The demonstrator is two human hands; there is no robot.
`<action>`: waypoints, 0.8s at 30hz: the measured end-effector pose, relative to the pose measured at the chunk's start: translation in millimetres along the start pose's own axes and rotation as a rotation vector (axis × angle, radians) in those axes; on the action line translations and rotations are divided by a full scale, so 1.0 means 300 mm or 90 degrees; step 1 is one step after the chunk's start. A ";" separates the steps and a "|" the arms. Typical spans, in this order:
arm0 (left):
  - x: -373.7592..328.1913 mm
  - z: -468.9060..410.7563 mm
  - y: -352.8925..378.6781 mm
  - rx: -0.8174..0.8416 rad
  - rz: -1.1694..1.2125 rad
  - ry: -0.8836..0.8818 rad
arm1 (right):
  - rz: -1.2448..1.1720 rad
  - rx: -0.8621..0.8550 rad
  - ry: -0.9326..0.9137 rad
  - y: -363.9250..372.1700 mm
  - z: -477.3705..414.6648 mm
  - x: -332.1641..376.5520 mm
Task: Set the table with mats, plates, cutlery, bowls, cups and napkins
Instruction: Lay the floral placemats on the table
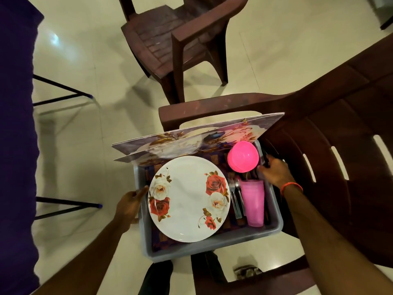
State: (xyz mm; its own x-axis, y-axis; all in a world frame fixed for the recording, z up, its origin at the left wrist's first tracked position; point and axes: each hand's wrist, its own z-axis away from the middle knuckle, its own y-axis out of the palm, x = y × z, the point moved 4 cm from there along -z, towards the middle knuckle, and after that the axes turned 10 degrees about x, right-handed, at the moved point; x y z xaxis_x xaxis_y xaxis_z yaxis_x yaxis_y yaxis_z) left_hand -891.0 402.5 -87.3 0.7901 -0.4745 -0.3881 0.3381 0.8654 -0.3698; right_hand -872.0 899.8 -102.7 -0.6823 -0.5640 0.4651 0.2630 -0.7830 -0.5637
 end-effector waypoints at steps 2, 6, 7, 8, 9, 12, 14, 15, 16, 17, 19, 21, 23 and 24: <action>-0.031 -0.011 -0.016 -0.047 -0.054 0.061 | -0.032 -0.035 -0.019 -0.056 0.001 0.035; -0.129 -0.007 -0.057 -0.099 -0.021 0.160 | -0.126 -0.110 -0.069 -0.168 -0.009 0.146; -0.156 -0.016 -0.073 -0.104 -0.013 0.205 | -0.157 -0.124 -0.082 -0.190 -0.013 0.173; -0.195 -0.004 -0.085 -0.104 -0.011 0.253 | -0.183 -0.135 -0.096 -0.209 -0.016 0.202; -0.236 -0.003 -0.097 -0.093 -0.007 0.306 | -0.201 -0.140 -0.106 -0.223 -0.021 0.226; -0.355 0.011 -0.117 -0.034 -0.013 0.432 | -0.224 -0.113 -0.129 -0.235 -0.052 0.281; -0.399 -0.003 -0.126 -0.014 -0.022 0.443 | -0.214 -0.085 -0.141 -0.225 -0.071 0.301; -0.411 -0.011 -0.125 -0.011 -0.026 0.436 | -0.227 -0.080 -0.146 -0.220 -0.079 0.303; -0.424 -0.017 -0.120 -0.006 -0.024 0.432 | -0.246 -0.086 -0.148 -0.215 -0.088 0.299; -0.428 -0.030 -0.119 -0.005 -0.015 0.426 | -0.252 -0.100 -0.145 -0.212 -0.093 0.293; -0.441 -0.029 -0.111 -0.016 0.012 0.418 | -0.232 -0.147 -0.133 -0.209 -0.088 0.286; -0.444 -0.020 -0.110 -0.033 0.020 0.418 | -0.220 -0.187 -0.135 -0.208 -0.055 0.290; -0.440 -0.005 -0.117 -0.041 0.018 0.421 | -0.205 -0.224 -0.151 -0.211 -0.015 0.295; -0.441 0.008 -0.125 -0.042 0.017 0.427 | -0.204 -0.241 -0.166 -0.215 0.008 0.302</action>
State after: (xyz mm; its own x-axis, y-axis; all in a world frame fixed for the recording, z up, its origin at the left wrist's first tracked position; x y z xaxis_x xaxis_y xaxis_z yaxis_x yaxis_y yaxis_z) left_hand -1006.9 433.2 -20.2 0.3022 -0.4685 -0.8302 0.2734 0.8769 -0.3953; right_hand -949.1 898.5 -22.6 -0.4844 -0.3973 0.7795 -0.2263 -0.8038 -0.5502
